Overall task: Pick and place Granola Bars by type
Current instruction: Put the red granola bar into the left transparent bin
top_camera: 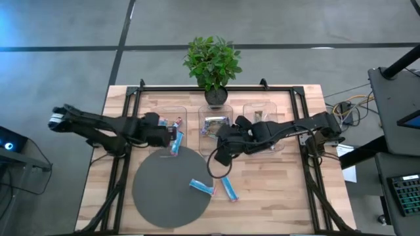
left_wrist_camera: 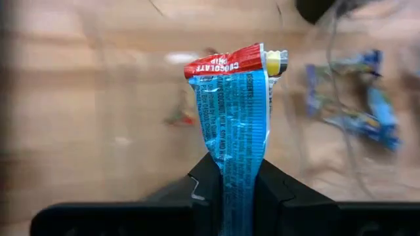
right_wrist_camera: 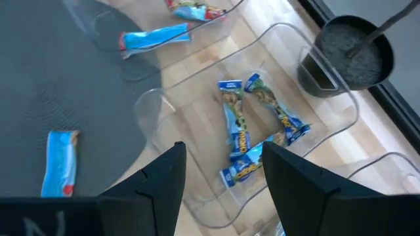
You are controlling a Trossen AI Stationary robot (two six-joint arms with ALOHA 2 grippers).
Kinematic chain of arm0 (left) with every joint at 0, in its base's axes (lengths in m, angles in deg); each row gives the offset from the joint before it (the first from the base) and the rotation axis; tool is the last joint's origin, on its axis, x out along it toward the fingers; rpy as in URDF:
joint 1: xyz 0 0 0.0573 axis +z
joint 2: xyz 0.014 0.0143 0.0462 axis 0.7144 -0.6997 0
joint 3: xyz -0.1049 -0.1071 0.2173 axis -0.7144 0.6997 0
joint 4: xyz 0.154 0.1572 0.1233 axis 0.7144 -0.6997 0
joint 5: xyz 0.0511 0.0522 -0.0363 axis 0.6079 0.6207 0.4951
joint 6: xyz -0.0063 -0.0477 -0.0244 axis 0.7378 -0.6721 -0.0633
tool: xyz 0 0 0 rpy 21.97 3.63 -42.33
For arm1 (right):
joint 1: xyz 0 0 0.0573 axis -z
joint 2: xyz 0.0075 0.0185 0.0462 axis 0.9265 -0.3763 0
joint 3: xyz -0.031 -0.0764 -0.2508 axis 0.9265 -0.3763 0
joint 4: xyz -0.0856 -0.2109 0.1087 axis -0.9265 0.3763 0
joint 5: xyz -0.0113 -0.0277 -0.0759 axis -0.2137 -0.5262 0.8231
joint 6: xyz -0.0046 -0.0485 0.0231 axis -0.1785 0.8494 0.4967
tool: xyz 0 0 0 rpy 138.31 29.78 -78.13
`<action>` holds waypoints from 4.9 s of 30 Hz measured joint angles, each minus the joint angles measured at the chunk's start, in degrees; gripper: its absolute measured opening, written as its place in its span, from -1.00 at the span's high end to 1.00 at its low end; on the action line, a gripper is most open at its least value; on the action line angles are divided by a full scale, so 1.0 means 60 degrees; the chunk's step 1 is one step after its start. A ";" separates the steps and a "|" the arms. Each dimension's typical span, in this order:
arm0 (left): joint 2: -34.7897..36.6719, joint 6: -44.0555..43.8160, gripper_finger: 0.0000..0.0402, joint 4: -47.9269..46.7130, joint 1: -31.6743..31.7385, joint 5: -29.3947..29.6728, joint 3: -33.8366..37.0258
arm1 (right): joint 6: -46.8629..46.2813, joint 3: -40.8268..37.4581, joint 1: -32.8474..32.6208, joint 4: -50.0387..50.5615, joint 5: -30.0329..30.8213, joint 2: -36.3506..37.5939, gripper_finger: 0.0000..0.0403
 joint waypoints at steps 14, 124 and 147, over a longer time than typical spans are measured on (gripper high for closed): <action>0.1468 0.1193 0.45 0.3912 0.1456 -0.0693 0.3037 | -0.0470 -0.0061 -0.0487 0.0256 -0.0025 0.0000 0.05; 0.1829 0.3175 0.15 0.3493 -1.0376 0.7293 -0.0003 | -0.3938 0.4106 0.2486 -0.5750 -0.4280 -0.5020 0.09; 0.1964 0.1731 0.15 0.2894 -0.7638 0.4563 0.0934 | -0.4604 0.4638 -0.1605 0.4027 -0.3809 -0.4365 -0.07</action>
